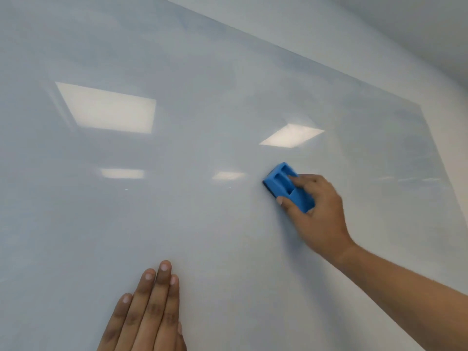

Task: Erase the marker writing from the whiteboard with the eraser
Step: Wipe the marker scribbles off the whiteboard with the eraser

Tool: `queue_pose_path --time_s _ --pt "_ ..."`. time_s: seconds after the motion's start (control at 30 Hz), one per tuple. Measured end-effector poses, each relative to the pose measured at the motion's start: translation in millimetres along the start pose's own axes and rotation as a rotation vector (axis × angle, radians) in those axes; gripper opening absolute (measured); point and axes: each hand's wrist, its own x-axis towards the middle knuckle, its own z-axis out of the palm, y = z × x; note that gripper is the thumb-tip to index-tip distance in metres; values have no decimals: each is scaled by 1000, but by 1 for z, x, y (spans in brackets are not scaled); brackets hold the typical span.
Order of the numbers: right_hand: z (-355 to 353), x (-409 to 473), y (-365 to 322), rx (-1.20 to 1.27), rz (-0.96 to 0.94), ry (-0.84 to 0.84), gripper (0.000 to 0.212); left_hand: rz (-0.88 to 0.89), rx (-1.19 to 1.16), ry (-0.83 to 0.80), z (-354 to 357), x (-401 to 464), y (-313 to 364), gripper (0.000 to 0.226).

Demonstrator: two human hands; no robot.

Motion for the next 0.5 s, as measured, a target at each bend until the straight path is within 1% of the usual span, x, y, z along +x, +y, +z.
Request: queue_pose_path --time_s 0.07,0.13,0.17,0.2,0.23,0.27,0.3,0.33,0.37,0.43,0.47,0.5 --pt "-1 -25 -14 35 -221 -160 44 -3 -3 -8 2 -1 0 55" --pt "-9 -23 -14 31 -409 -298 46 0 10 -8 3 -1 0 56" --pt "-13 -11 -9 -9 -467 -322 46 1 16 -8 2 -1 0 55" --pt "-15 6 1 -61 -454 -281 46 2 17 1 2 0 0 54" --pt "-17 27 13 -97 -340 -180 45 6 14 10 1 1 0 51" --pt "-21 51 26 -96 -156 -69 47 9 14 26 2 1 0 48" --pt "-26 73 38 -73 51 1 50 14 21 29 3 1 -2 48" --pt "-29 89 49 -41 230 38 53 28 26 37 5 1 -2 50" --pt "-29 97 57 -24 336 64 54 46 34 58 7 2 -1 50" --pt "-23 94 53 -32 389 121 52 68 48 103 9 4 1 47" --pt "-17 84 42 -15 361 144 50 70 59 115 9 4 2 45" --pt "-10 69 26 12 292 147 46 75 66 123 9 4 4 44"
